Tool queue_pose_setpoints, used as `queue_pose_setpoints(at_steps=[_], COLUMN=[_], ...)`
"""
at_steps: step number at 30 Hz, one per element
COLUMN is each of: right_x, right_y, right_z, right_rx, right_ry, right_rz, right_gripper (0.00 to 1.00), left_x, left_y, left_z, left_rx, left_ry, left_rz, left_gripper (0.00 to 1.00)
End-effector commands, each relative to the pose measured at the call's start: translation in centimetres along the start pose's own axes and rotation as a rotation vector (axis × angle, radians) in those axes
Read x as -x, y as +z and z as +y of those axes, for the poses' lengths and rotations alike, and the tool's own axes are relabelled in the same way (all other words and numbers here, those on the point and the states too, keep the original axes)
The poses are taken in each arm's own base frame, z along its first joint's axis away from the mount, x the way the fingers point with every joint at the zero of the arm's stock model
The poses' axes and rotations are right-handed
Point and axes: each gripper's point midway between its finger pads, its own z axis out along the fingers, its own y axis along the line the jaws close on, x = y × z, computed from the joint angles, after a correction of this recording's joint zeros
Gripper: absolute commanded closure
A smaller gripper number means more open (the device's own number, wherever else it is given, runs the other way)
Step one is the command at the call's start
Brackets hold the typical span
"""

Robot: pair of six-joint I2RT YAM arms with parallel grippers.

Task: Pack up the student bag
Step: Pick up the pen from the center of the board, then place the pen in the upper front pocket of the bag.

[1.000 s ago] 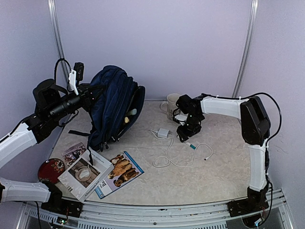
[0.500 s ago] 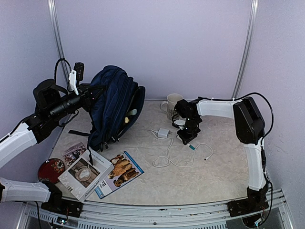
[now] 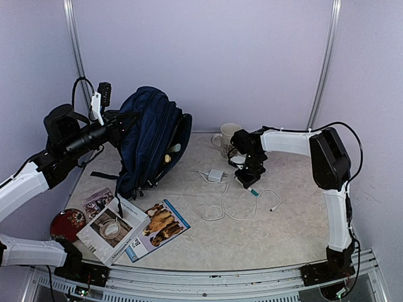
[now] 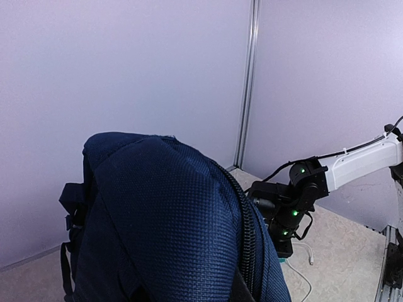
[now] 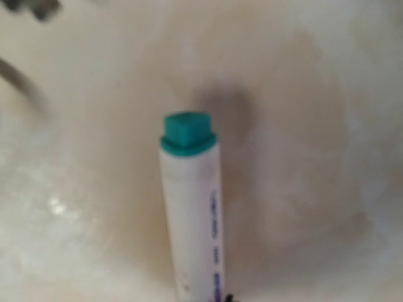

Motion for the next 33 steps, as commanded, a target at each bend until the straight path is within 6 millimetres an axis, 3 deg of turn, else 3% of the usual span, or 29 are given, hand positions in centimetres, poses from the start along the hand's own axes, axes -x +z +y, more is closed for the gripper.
queue_pose_setpoints(at_steps=[1,5,10,14,17,20,23,27,33], right_x=[3.3,6.2,9.5,9.9,9.8,10.6,12.4,14.3,15.4], right_y=[-5.9,-12.1,-23.6,-33.3,-37.4,-38.9,-38.6,-37.1,-34.5], right_z=[-0.7,0.9,5.6,10.1,12.7,14.9,16.7,17.4,17.8], right_rx=[-0.009,0.082,0.272,0.442,0.583,0.689,0.737,0.734,0.702], right_ry=[0.008,-0.022,-0.15,-0.281,-0.323,-0.349,-0.346,-0.314,-0.291], right_rz=[-0.193,-0.418,-0.842,-1.248,-1.448,-1.547,-1.575,-1.582,-1.556], right_gripper=[1.0,1.0,1.0,1.0,1.0,1.0,1.0,1.0,1.0], left_x=[2.0,1.8,1.9,1.9,1.9,1.8,2.1,2.1,2.1], left_y=[-0.4,-0.3,-0.3,-0.3,-0.3,-0.2,-0.4,-0.5,-0.4], left_z=[0.8,1.0,1.0,0.9,0.9,0.9,0.8,1.0,0.9], left_rx=[0.04,0.048,0.051,0.042,0.044,0.043,0.039,0.052,0.048], left_ry=[0.038,0.037,0.038,0.036,0.035,0.033,0.033,0.036,0.033], left_rz=[-0.07,-0.066,-0.067,-0.067,-0.068,-0.065,-0.075,-0.074,-0.076], left_gripper=[1.0,1.0,1.0,1.0,1.0,1.0,1.0,1.0,1.0])
